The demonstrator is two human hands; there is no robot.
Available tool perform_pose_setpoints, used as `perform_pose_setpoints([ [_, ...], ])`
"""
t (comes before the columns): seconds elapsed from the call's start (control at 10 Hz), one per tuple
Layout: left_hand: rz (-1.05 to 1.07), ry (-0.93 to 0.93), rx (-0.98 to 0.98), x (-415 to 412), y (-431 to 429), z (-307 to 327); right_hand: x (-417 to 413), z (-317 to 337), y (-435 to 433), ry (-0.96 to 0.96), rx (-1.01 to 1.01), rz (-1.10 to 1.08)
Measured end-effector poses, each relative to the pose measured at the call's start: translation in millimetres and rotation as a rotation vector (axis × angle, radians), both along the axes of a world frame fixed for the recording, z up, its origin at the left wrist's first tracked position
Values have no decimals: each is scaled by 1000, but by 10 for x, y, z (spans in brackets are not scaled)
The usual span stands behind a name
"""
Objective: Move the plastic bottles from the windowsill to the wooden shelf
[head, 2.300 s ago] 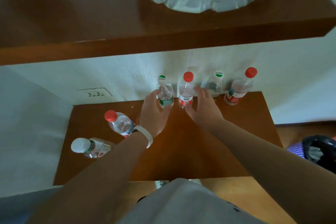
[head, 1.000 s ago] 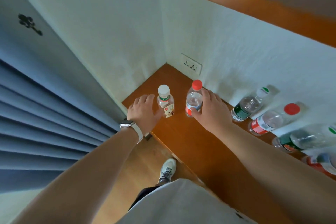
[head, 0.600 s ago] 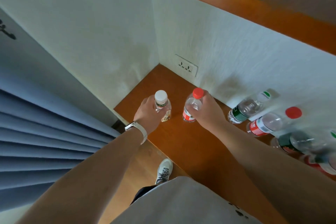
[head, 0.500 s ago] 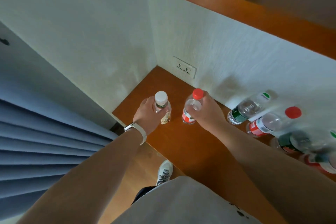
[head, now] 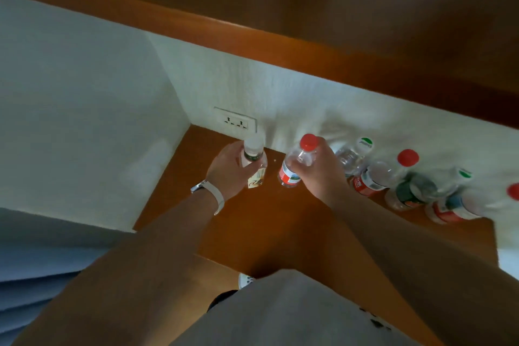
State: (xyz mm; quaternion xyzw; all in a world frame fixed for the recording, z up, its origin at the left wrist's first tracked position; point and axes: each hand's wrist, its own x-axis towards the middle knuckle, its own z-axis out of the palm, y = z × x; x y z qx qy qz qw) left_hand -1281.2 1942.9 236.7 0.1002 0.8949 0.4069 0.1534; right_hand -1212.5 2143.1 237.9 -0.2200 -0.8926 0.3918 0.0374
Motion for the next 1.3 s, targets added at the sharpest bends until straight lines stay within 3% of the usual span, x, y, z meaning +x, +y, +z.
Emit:
perform_pose_setpoints([
  [0.3,-222,20,3,-388,476,-43,-29,19,88,-70,71,-174],
  [0.6,-303,18,-4,-534,519,-92,-173,-26,-20,-60,26,-301],
  [0.9,-289,10,21,-602,477,-130,-302,40,-63,-72,-27,-301],
  [1.3,-228,-8,89,-579,340,-85,-73,247,-132,-137,52,-261],
])
